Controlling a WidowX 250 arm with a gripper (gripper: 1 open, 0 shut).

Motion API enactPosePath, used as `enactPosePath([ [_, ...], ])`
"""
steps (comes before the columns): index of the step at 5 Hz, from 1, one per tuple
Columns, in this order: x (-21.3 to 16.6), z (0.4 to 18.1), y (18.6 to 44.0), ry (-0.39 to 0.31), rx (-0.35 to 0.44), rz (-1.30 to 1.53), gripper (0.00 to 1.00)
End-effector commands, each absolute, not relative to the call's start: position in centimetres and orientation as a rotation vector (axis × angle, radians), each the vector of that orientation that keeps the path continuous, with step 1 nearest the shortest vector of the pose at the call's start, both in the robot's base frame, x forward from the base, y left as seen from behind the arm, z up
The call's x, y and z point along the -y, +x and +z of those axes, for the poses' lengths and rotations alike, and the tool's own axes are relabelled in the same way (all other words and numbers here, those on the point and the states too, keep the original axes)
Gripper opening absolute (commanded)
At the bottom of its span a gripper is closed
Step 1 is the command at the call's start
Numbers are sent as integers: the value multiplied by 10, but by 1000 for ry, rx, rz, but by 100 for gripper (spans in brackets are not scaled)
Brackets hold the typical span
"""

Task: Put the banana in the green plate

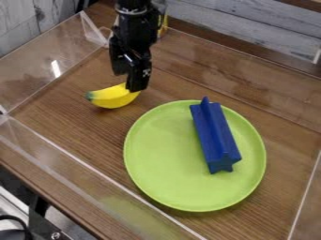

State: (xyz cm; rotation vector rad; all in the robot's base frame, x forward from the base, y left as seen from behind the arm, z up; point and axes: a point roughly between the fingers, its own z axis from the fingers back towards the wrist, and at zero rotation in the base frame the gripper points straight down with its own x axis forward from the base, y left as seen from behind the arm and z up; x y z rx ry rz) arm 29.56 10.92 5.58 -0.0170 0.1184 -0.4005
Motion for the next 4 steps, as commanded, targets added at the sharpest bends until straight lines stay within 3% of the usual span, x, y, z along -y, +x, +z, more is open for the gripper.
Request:
enactPosePath([
  [1,-117,63,301,4,-77,-391,100],
  [4,-126,45,298,-11,-90,-372,100],
])
